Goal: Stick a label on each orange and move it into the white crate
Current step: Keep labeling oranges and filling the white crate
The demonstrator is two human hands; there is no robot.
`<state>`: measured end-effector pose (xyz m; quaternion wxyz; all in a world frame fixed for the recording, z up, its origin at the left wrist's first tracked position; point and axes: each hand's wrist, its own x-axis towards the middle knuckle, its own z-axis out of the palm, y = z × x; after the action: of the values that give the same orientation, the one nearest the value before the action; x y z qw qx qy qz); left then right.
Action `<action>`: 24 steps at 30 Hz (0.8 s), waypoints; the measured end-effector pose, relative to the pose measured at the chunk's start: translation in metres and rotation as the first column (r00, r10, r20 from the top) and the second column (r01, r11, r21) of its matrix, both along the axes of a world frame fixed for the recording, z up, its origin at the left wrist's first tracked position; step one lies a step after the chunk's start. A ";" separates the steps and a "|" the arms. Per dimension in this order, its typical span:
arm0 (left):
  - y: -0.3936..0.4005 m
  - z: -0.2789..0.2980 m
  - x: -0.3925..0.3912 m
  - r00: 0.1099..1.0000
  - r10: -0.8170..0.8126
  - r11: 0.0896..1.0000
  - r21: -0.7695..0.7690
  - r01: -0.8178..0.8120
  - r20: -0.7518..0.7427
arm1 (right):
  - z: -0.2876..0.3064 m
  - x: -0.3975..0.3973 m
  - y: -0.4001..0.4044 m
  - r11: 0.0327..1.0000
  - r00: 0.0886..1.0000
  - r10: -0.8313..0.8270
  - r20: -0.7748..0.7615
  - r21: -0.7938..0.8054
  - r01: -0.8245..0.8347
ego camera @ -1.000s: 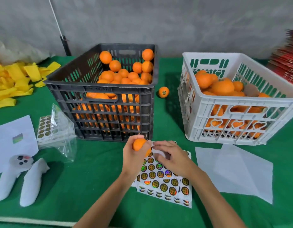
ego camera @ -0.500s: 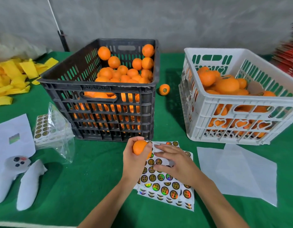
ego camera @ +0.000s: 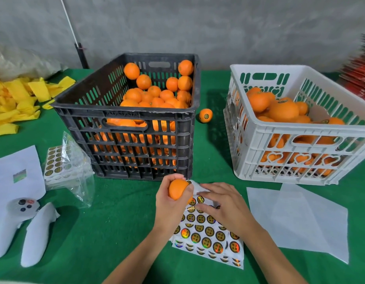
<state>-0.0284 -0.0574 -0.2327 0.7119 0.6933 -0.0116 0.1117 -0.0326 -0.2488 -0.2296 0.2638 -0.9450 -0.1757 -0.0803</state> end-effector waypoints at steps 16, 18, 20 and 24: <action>0.000 -0.006 0.007 0.998 -0.012 1.000 -0.008 0.011 -0.068 | 0.004 -0.003 0.006 0.988 0.999 0.031 -0.029 0.151 -0.027; 0.000 -0.007 0.007 0.997 -0.010 1.000 -0.006 0.010 -0.073 | 0.004 -0.003 0.006 0.985 0.998 0.042 -0.055 0.168 -0.033; 0.000 -0.007 0.008 0.997 -0.010 1.000 -0.008 0.009 -0.075 | 0.005 -0.004 0.007 0.978 0.995 0.052 -0.091 0.207 -0.033; 0.000 -0.009 0.009 0.997 -0.009 1.000 -0.001 0.009 -0.077 | 0.009 -0.010 0.008 0.937 0.982 0.131 -0.137 0.339 -0.078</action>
<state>-0.0196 -0.0574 -0.2412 0.7124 0.6969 0.0126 0.0818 -0.0429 -0.2406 -0.2208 0.4364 -0.8796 -0.1884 -0.0195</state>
